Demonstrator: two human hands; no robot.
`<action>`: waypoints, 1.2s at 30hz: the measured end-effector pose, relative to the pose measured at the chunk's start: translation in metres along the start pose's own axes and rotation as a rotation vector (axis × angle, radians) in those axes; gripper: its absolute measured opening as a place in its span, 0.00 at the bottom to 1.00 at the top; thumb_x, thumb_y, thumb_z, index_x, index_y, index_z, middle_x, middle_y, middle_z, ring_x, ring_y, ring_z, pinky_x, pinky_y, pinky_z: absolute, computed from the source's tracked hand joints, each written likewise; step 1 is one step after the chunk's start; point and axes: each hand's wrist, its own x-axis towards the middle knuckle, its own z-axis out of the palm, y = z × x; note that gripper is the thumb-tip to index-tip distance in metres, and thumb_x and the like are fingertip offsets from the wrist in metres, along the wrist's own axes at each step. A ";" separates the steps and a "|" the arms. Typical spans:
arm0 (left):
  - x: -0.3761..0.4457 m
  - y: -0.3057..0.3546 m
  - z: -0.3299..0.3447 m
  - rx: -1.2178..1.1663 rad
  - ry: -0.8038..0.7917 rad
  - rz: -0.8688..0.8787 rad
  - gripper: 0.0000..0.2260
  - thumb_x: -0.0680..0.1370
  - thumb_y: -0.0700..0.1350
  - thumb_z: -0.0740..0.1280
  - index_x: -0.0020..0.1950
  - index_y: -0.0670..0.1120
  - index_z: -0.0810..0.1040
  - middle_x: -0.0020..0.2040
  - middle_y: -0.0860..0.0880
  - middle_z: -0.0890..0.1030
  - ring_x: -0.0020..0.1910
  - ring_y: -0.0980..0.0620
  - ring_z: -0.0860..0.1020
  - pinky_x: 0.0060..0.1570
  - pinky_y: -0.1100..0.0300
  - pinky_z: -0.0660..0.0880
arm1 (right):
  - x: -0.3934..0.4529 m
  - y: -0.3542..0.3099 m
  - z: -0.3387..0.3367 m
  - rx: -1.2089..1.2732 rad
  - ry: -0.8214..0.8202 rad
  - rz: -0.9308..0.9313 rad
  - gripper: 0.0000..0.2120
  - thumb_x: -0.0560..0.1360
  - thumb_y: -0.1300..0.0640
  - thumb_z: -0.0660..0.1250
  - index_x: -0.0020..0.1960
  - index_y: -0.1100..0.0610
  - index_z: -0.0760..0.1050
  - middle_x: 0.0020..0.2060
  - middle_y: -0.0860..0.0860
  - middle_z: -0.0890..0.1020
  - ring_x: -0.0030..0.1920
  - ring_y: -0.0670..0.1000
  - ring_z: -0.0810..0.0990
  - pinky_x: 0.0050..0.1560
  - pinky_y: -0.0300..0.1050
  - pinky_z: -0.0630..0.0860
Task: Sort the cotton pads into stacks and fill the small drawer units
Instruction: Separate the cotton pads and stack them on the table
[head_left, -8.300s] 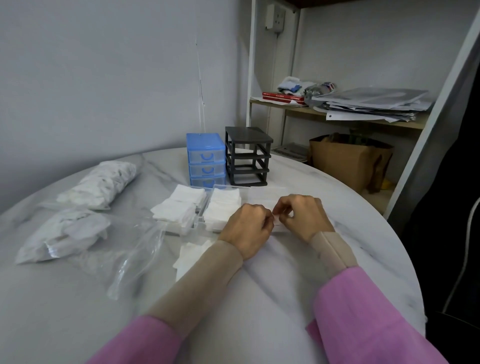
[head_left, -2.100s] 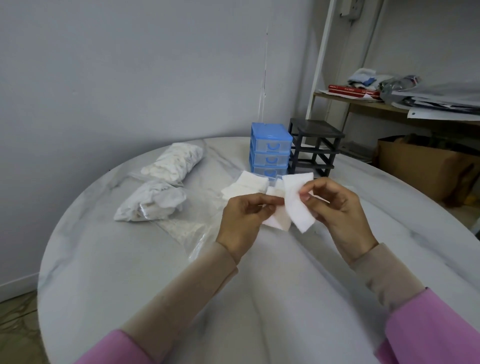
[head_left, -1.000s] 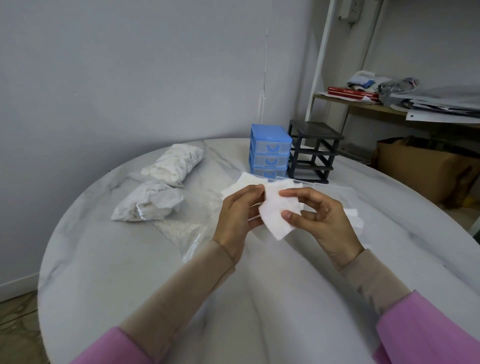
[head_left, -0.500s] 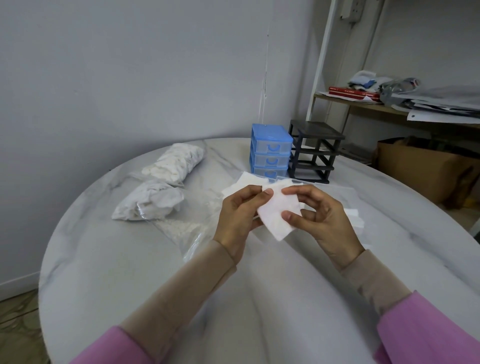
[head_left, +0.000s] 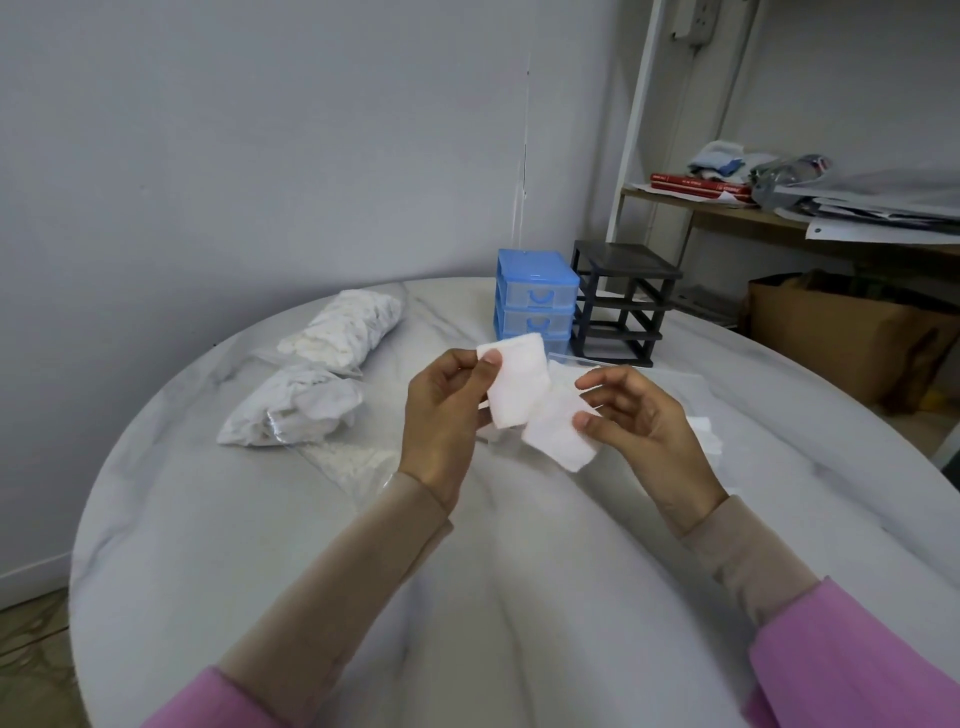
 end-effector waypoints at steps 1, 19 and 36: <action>0.001 -0.002 -0.001 0.037 0.022 0.018 0.06 0.78 0.40 0.64 0.40 0.43 0.75 0.31 0.54 0.80 0.33 0.57 0.78 0.32 0.63 0.75 | 0.000 -0.001 0.000 0.028 0.007 -0.006 0.13 0.69 0.73 0.68 0.44 0.56 0.72 0.35 0.40 0.79 0.39 0.39 0.76 0.43 0.31 0.73; -0.004 -0.015 -0.001 0.341 -0.087 0.163 0.17 0.75 0.32 0.64 0.37 0.53 0.81 0.40 0.52 0.82 0.42 0.54 0.76 0.43 0.64 0.70 | -0.001 -0.007 -0.001 0.048 0.093 -0.040 0.12 0.72 0.73 0.64 0.45 0.58 0.79 0.39 0.42 0.84 0.45 0.40 0.80 0.50 0.32 0.75; -0.007 -0.010 0.004 0.163 -0.146 0.061 0.16 0.78 0.30 0.58 0.55 0.47 0.79 0.51 0.47 0.81 0.47 0.56 0.79 0.45 0.66 0.76 | -0.004 -0.007 0.005 0.112 0.045 0.034 0.14 0.68 0.70 0.69 0.49 0.55 0.80 0.45 0.44 0.84 0.42 0.45 0.78 0.47 0.33 0.76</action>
